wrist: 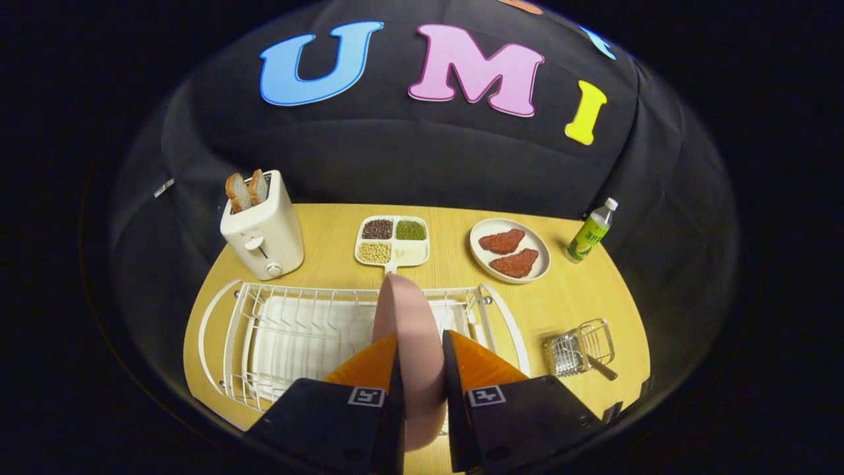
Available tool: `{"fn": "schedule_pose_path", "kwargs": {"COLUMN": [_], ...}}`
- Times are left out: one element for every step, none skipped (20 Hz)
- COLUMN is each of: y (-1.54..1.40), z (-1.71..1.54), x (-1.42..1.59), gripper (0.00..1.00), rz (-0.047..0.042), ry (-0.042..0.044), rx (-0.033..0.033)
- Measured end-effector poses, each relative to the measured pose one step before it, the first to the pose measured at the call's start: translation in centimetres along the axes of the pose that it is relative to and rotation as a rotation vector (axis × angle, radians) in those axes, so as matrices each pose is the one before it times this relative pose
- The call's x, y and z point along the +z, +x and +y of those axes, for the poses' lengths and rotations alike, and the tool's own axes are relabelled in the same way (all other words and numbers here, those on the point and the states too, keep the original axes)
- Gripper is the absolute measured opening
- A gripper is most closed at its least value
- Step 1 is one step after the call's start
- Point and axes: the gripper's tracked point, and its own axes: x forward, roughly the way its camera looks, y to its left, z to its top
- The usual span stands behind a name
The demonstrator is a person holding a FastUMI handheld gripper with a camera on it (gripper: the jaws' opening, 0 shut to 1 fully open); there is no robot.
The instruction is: Take the plate from the dish rack, then take the spoon from the basket and place it into the plate.
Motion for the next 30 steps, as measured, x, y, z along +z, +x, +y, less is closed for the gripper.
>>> {"fn": "schedule_pose_path", "kwargs": {"y": [-0.198, -0.179, -0.247, -0.152, 0.11, -0.276, 0.16, -0.105, -0.032, -0.279, -0.178, -0.365, -0.304, -0.712, -0.844, -0.521, -1.391, -0.786, -1.018, -1.031, -0.959, -0.971, -0.879, -0.808, -0.757, -0.778, -0.723, -0.587, -0.385, -0.451], "z": [0.094, -0.036, -0.281, -0.341, -0.607, -0.637, -0.298, -0.079, -0.145, -0.352, -0.394, -0.595, -0.437, -0.514, -0.649, -1.0, -0.785, -0.567, -0.85, -0.898, -0.917, -0.978, -1.026, -1.055, -0.951, -0.635, -0.541, -0.51, -0.866, -1.235], "x": [0.416, 0.311, 0.429, 0.579, 0.575, 0.187, -0.32, -0.437, -0.412, -0.514, -0.369, -0.276, -0.325, -0.385, -0.392, -0.429, -0.335, -0.527, -0.578, -0.57, -0.562, -0.709, -0.722, -0.759, -0.83, -0.938, -0.769, -0.731, -0.775, -0.799], "gripper": [0.31, 0.31, 0.31, 0.31, 0.31, 0.31, 0.28, 0.25, 0.23, 0.22, 0.21, 0.21, 0.2, 0.19, 0.19, 0.19, 0.18, 0.18, 0.18, 0.18, 0.18, 0.18, 0.18, 0.18, 0.18, 0.17, 0.18, 0.17, 0.18, 0.18], "rz": [-0.01036, -0.0049, -0.00776, -0.01488, -0.0171, -0.00747, 0.01147, 0.01382, 0.00991, 0.01191, 0.00058, -0.00236, -0.00145, -0.00019, 0.00035, -0.00055, -0.00444, 0.00046, -0.00027, 0.00013, -0.00182, 0.00344, 0.00432, 0.00302, 0.00666, 0.00829, 0.00898, 0.01023, 0.01249, 0.0146], "ry": [-0.01294, -0.01043, -0.00733, -0.00299, -0.00277, -0.00041, 0.00685, 0.01318, 0.01927, 0.02202, 0.0201, 0.00994, 0.00496, 0.00591, 0.00875, 0.01368, 0.02129, 0.01599, 0.01508, 0.01009, 0.00613, 0.00441, 0.00071, -0.00231, 0.00342, 0.01423, 0.02075, 0.02533, 0.02521, 0.0206], "rx": [-0.00721, -0.00846, -0.00768, -0.00653, -0.00855, -0.00271, 0.01104, 0.01917, 0.02615, 0.01951, 0.02094, 0.01892, 0.02344, 0.0232, 0.02048, 0.01449, 0.01921, 0.01642, 0.01729, 0.01415, 0.01334, 0.00912, 0.00629, 0.00359, 0.00545, 0.01268, 0.02277, 0.02405, 0.01603, 0.01104]}}
